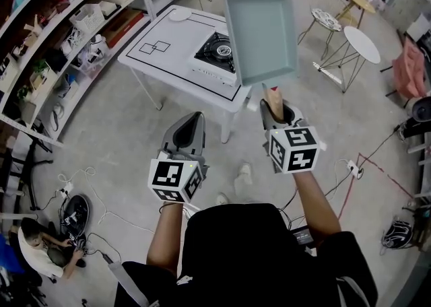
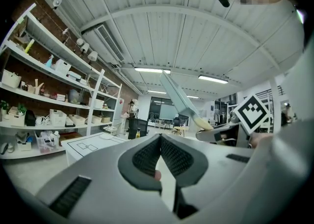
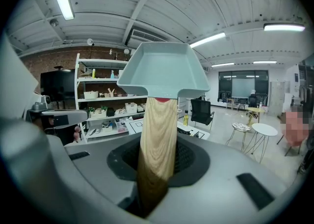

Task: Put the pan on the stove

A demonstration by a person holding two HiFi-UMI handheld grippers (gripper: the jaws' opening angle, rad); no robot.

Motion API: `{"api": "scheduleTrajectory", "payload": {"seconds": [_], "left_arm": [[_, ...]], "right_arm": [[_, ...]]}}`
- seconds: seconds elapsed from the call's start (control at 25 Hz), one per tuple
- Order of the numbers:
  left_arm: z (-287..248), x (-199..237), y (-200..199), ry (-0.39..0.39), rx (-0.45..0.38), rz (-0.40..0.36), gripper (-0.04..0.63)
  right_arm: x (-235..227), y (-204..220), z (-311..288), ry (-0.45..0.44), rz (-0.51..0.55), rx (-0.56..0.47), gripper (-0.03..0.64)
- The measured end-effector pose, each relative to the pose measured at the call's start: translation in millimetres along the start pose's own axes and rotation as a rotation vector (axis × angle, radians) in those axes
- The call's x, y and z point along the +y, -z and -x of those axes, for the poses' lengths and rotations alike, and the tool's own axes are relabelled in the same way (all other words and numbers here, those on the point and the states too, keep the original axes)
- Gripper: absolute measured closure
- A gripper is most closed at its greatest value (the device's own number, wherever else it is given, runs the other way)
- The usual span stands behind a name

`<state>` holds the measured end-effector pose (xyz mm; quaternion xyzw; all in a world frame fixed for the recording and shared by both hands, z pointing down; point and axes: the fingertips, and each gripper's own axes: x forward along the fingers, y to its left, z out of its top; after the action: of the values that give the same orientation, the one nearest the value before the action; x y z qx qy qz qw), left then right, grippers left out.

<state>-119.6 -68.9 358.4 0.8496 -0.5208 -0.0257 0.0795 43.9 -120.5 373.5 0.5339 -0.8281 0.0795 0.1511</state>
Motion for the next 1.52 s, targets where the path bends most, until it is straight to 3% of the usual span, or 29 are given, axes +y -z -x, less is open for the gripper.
{"api": "scheduleTrajectory", "payload": {"seconds": [0.48,1.0,1.52], "left_arm": [[-43.0,19.3,5.9,-0.011,0.015,0.000,0.584],[-133.1,48.7,5.3,-0.044,0.037,0.019,0.584],[-207.0,87.8,4.7,-0.135,0.046,0.050,0.585]], "right_arm": [[-20.5,0.0,-42.7,-0.016,-0.004,0.017,0.534],[-69.9,-13.9,-125.3,-0.061,0.011,0.073,0.534],[-104.2,-13.0,-218.7,-0.167,0.084,0.211,0.534]]}}
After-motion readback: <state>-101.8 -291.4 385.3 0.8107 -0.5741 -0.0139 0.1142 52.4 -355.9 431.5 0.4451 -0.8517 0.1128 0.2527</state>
